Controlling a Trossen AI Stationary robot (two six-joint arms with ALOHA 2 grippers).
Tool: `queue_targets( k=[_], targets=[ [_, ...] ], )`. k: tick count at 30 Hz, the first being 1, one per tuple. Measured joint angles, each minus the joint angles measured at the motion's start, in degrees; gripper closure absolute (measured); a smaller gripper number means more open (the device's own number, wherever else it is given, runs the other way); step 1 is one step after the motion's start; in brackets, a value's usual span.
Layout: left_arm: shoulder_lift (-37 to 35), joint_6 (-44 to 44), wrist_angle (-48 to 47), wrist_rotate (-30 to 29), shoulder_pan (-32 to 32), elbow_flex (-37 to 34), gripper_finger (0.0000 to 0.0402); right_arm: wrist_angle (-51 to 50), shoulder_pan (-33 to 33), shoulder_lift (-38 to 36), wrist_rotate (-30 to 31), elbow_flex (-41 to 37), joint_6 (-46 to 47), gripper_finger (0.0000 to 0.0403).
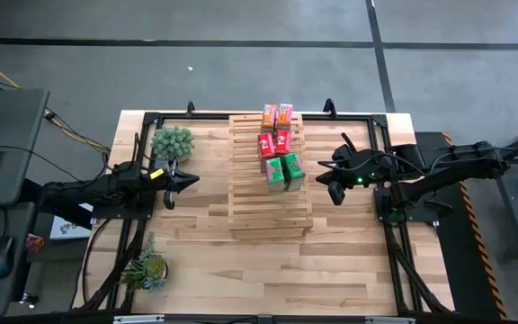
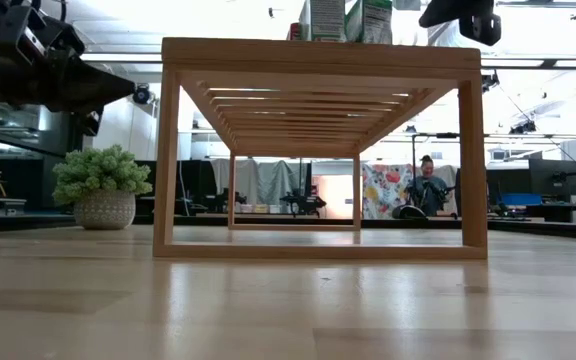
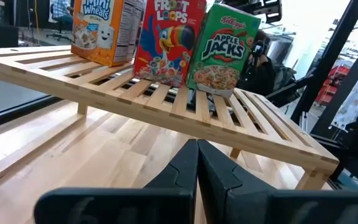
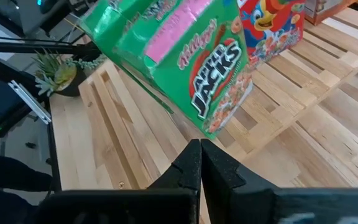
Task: Stack cereal on shelf
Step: Return to Home Position
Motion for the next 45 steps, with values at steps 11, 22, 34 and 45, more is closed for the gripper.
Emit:
queue_targets(
  k=[11, 22, 34, 45],
  targets=[
    [0.0, 0.01, 0.02, 0.0, 0.0, 0.0, 0.0401, 2.99, 0.0, 0.0, -0.44, 0.0, -0.46, 0.0403],
    [0.0, 0.04, 0.02, 0.0, 0.0, 0.0, 0.0402, 2.99, 0.0, 0.0, -0.55, 0.0, -0.44, 0.0403],
    [-0.52, 0.04, -0.16, 0.0, 0.02, 0.04, 0.0402, 2.99, 0.0, 0.0, -0.63, 0.0, -3.38, 0.0403],
    [-0.52, 0.04, -0.15, 0.0, -0.04, 0.04, 0.0401, 4.08, 0.0, -0.03, 3.61, 0.02, -6.13, 0.0403]
  ],
)
